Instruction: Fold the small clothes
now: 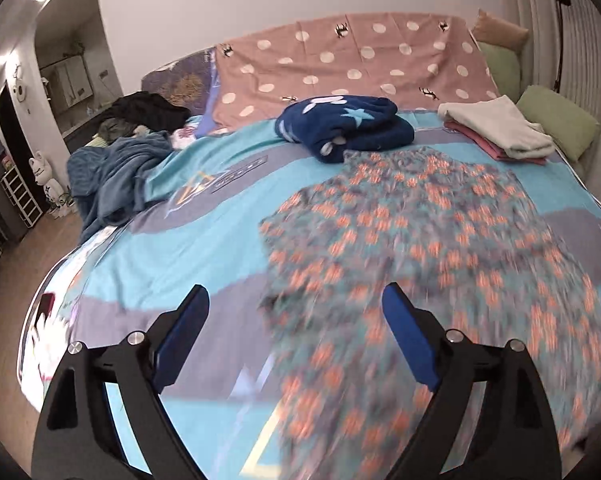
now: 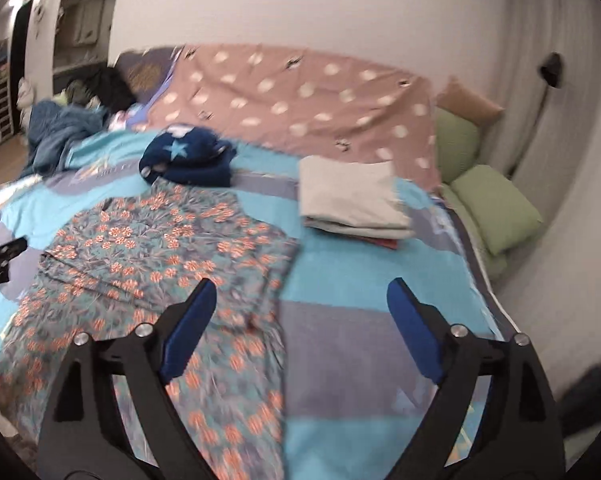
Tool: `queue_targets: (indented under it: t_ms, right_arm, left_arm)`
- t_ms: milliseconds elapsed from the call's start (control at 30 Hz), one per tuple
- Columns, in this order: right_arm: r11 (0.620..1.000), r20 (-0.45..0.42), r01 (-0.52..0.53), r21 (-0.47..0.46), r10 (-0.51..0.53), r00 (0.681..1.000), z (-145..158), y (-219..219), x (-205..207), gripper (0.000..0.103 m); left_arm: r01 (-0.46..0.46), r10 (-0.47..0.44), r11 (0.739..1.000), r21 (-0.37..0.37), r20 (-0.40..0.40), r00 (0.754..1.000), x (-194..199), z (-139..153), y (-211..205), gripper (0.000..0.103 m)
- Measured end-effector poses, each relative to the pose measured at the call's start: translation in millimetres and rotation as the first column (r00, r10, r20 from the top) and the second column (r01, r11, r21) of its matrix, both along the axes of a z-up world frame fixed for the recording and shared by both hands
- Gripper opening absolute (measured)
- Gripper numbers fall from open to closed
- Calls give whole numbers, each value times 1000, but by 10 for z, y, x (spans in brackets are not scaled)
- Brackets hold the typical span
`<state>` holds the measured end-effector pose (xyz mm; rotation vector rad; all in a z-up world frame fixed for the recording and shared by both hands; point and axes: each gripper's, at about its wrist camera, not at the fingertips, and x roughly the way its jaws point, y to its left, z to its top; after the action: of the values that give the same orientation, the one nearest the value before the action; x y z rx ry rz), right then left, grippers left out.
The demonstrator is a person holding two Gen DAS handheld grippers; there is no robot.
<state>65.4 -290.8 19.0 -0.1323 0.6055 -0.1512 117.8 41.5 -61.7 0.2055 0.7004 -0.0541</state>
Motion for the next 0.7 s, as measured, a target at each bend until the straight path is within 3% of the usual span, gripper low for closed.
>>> queue_targets:
  t_ms: [167, 267, 333, 400, 500, 567, 700]
  right_arm:
    - [974, -133, -78, 211, 108, 985, -397, -300, -604, 94]
    - [915, -229, -123, 384, 223, 947, -941, -453, -882, 94]
    - [860, -222, -166, 483, 304, 926, -1236, -505, -995, 94]
    - [847, -220, -158, 507, 305, 927, -1459, -553, -1088, 93]
    - [847, -219, -174, 502, 319, 922, -1688, -601, -1179, 89]
    - [841, -227, -180, 510, 334, 915, -1795, -611, -1196, 88]
    - [813, -191, -231, 535, 382, 904, -1836, -580, -1241, 85]
  left_arm:
    - [13, -17, 998, -61, -65, 998, -652, -334, 375, 90]
    - [15, -25, 994, -113, -93, 995, -918, -530, 534, 90]
    - [5, -22, 987, -160, -104, 994, -1055, -649, 643, 90]
    - [25, -52, 978, -209, -125, 991, -1144, -753, 721, 90]
    - [148, -178, 958, -247, -102, 979, -1264, -870, 768, 90]
    - [156, -189, 956, -249, -113, 976, -1316, -964, 826, 90]
    - [150, -210, 924, -351, -141, 967, -1398, -1121, 996, 90]
